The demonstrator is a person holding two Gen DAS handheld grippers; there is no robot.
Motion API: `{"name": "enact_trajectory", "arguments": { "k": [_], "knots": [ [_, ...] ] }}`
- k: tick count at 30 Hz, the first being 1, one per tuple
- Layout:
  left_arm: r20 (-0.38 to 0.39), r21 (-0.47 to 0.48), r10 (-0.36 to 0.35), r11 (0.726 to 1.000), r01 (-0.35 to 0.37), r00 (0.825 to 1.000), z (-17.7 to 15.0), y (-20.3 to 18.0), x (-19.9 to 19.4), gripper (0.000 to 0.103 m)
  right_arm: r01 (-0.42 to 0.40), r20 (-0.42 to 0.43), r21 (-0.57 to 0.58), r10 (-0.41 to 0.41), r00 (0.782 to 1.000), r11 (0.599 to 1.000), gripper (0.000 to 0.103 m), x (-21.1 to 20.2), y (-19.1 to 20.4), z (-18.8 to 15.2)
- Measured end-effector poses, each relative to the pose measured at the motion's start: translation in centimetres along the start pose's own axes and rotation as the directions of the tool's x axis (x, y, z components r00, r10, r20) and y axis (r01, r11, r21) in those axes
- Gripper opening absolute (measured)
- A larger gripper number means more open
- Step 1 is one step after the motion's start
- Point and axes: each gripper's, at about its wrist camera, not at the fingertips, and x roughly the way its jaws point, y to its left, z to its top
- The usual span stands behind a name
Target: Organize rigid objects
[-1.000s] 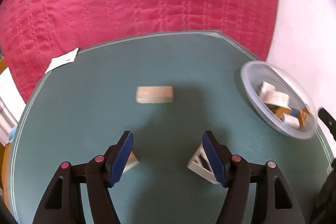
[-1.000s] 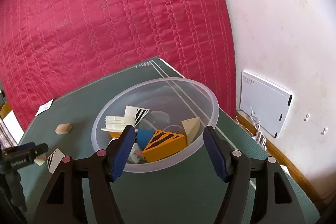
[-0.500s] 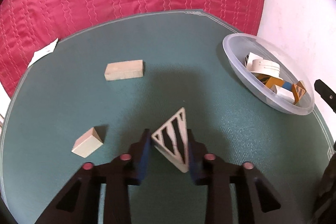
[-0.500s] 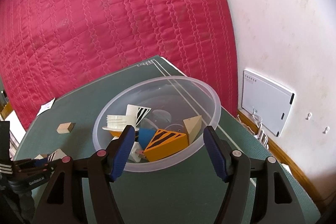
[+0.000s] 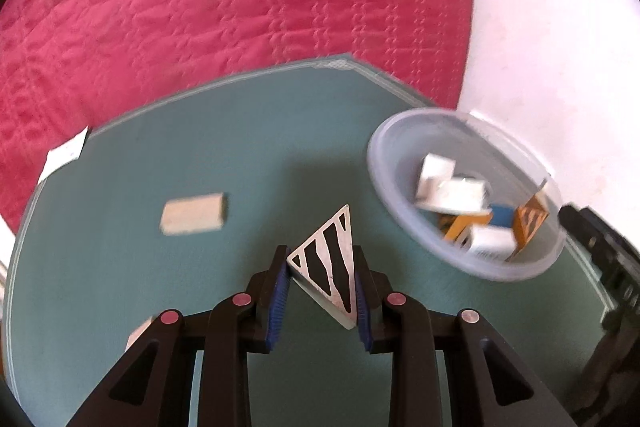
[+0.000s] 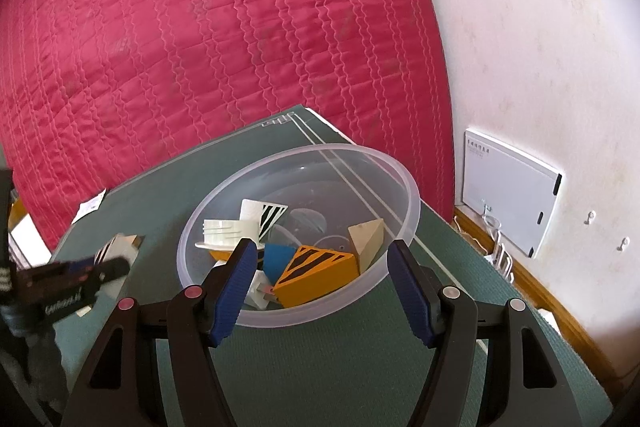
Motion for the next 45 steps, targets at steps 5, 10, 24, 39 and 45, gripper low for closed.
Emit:
{"name": "enact_trajectory", "arguments": {
  "k": [5, 10, 24, 39, 45],
  "knots": [
    [0.015, 0.024, -0.054, 0.998, 0.054, 0.998, 1.9, -2.1, 0.7, 0.030, -0.006, -0.006, 0.015, 0.006, 1.000, 1.000, 0.069, 0.2, 0.1, -0.2],
    [0.027, 0.045, -0.126, 0.991, 0.125, 0.992, 3.7, -4.3, 1.4, 0.030, -0.006, -0.006, 0.027, 0.007, 1.000, 1.000, 0.069, 0.1, 0.1, -0.3],
    [0.057, 0.097, -0.262, 0.962, 0.256, 0.963, 5.8, -8.4, 1.5, 0.060, -0.015, -0.016, 0.055, 0.016, 1.000, 0.998, 0.069, 0.3, -0.5, -0.3],
    [0.080, 0.055, -0.087, 0.995, 0.082, 0.993, 3.6, -4.9, 1.0, 0.076, -0.004, -0.007, 0.033, 0.004, 1.000, 0.999, 0.069, 0.0, -0.2, -0.2],
    [0.081, 0.035, -0.042, 0.999, 0.039, 0.996, 2.6, -3.5, 0.5, 0.080, -0.001, -0.006, 0.024, 0.001, 1.000, 1.000, 0.069, 0.0, -0.2, -0.1]
  ]
}}
